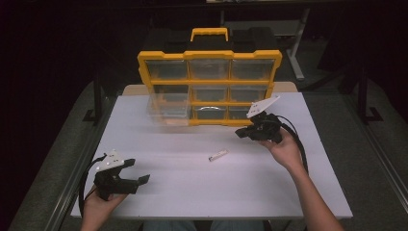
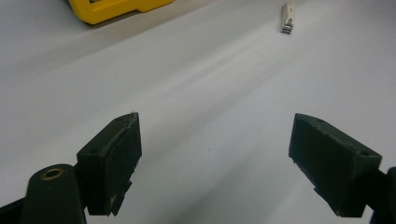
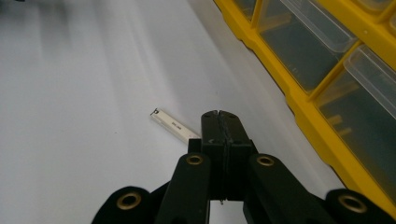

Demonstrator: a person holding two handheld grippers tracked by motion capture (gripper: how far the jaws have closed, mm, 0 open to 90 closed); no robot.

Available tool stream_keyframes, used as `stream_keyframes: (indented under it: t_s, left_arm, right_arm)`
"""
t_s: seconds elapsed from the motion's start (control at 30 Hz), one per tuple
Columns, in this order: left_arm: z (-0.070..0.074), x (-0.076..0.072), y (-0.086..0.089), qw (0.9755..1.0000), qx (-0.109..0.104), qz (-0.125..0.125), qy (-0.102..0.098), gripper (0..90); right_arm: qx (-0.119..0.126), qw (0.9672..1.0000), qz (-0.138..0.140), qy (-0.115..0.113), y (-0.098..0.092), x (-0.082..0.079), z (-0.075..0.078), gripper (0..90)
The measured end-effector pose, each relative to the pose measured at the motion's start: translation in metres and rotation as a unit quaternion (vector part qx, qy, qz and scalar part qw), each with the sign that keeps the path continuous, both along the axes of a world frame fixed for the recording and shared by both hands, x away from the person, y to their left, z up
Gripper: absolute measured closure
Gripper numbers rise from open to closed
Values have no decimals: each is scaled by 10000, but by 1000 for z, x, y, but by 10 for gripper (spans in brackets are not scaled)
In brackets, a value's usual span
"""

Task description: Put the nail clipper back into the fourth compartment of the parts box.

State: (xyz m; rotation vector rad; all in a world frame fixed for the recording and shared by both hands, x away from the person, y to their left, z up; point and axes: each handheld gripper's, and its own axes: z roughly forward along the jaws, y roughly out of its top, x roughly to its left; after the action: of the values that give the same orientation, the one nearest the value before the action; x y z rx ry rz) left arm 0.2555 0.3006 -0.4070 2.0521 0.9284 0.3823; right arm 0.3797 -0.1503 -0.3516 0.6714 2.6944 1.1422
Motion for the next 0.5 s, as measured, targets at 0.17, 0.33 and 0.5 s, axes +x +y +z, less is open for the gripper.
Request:
stream_keyframes:
  t_s: [0.17, 0.33, 0.5]
  left_arm:
    - [0, 0, 0, 10000, -6, -3, -1, 174]
    - [0, 0, 0, 10000, -6, -5, -13, 174]
    - [0, 0, 1, 10000, 9, -9, -17, 174]
  right_arm:
    - [-85, 9999, 70, 68, 12, 8, -4, 884]
    - [-212, 9995, 174, 135, 21, 17, -14, 885]
    - [-299, 9990, 203, 246, 28, 25, -27, 886]
